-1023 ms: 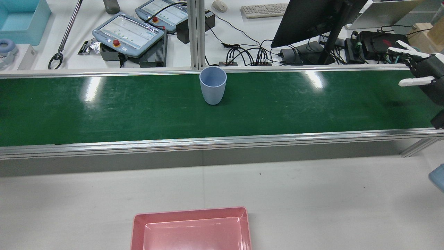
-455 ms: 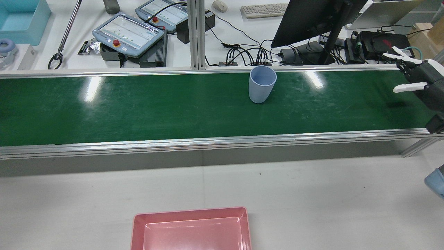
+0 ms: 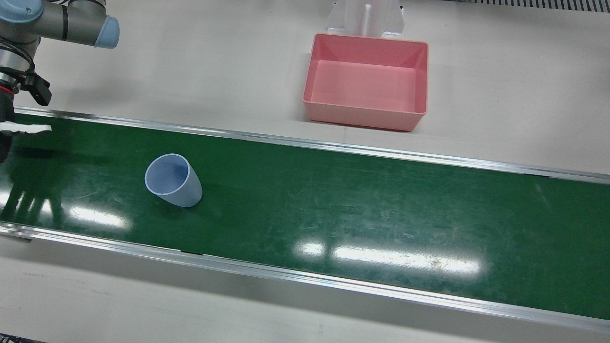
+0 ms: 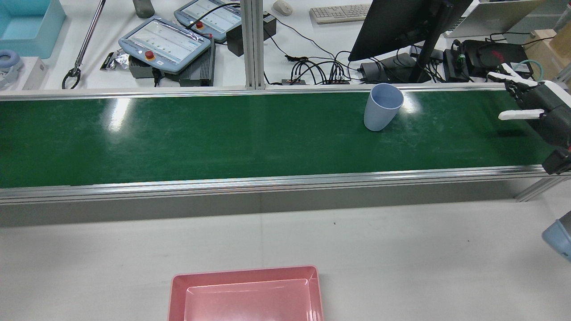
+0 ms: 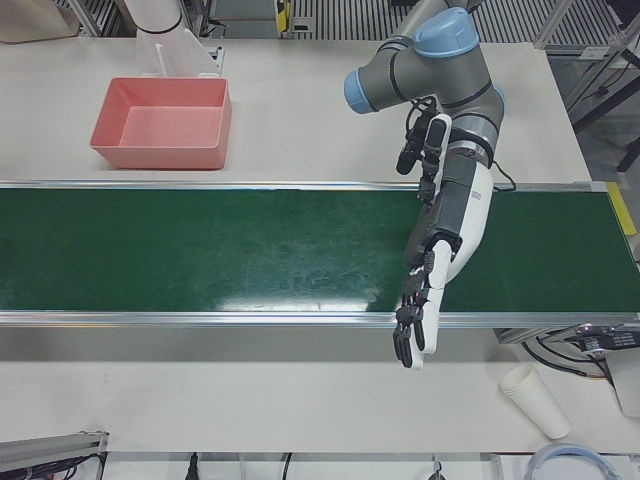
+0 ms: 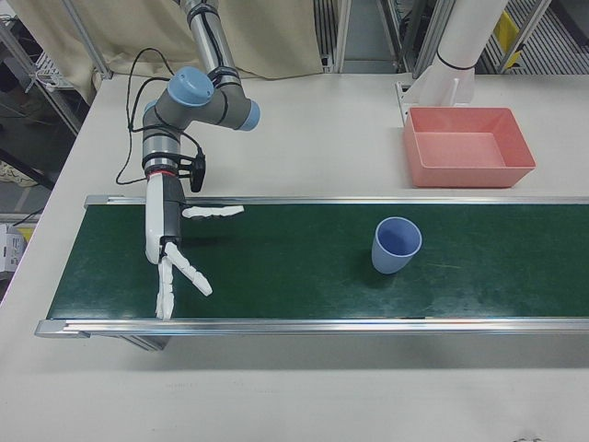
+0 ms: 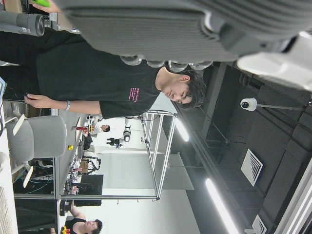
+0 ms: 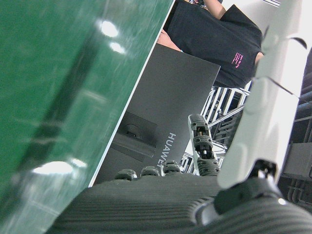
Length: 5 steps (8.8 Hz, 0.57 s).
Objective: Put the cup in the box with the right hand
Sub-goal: 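Close the right hand around the blue cup on the belt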
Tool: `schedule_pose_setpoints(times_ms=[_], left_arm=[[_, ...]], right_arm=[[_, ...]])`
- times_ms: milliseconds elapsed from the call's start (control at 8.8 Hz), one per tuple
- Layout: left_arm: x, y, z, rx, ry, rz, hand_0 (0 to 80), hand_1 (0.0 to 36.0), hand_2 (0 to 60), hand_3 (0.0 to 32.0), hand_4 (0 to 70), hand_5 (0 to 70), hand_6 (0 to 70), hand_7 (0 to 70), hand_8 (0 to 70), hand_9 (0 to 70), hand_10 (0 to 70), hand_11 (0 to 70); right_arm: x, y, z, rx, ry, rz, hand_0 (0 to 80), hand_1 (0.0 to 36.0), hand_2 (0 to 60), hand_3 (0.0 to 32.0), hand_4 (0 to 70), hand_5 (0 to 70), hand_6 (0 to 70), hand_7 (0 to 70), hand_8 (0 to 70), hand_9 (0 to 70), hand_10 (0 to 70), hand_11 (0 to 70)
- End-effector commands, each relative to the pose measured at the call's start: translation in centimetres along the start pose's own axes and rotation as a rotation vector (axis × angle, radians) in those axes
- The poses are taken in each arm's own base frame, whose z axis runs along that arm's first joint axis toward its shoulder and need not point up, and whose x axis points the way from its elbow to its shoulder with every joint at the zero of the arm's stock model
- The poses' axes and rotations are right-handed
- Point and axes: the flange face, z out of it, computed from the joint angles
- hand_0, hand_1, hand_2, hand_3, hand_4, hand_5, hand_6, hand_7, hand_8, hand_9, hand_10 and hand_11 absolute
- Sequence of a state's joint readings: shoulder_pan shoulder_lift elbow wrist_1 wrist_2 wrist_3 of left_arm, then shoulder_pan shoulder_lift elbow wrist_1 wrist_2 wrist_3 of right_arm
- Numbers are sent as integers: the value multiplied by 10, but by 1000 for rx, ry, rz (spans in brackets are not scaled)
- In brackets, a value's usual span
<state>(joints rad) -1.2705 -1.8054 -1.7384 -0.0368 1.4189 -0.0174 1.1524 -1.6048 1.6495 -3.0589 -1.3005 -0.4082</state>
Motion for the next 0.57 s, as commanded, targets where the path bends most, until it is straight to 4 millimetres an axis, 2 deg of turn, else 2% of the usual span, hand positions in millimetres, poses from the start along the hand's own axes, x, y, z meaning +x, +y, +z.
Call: schedule_pose_setpoints(times_ms=[0,114,227,341,455], left_arm=[[0,1,0,-1,0,0,0,0,0,0,0,0,0,0,0,0,0,0],[0,1,0,-1,0,0,0,0,0,0,0,0,0,0,0,0,0,0],[1,1,0,-1,1,1,0,0,0,0,0,0,0,0,0,0,0,0],[1,0,0,0,1,1,0,0,0,0,0,0,0,0,0,0,0,0],[1,-1,-1,2,1,1,0,0,0,0,0,0,0,0,0,0,0,0]], right_arm=[[7,4,1,-8,12,1,508,137,0,0,41,46,22,50,0,0,0,0],[15,7,1,-5,8,6,494,164,102,0,29,46,23,52,0,0,0,0],[22,11,1,-11,16,10,503,146,35,0,41,45,23,56,0,0,0,0],[26,14,2,-17,23,12,496,152,70,0,35,44,23,57,0,0,0,0],[27,18,6,-23,23,15,493,153,76,0,29,44,23,58,0,0,0,0]])
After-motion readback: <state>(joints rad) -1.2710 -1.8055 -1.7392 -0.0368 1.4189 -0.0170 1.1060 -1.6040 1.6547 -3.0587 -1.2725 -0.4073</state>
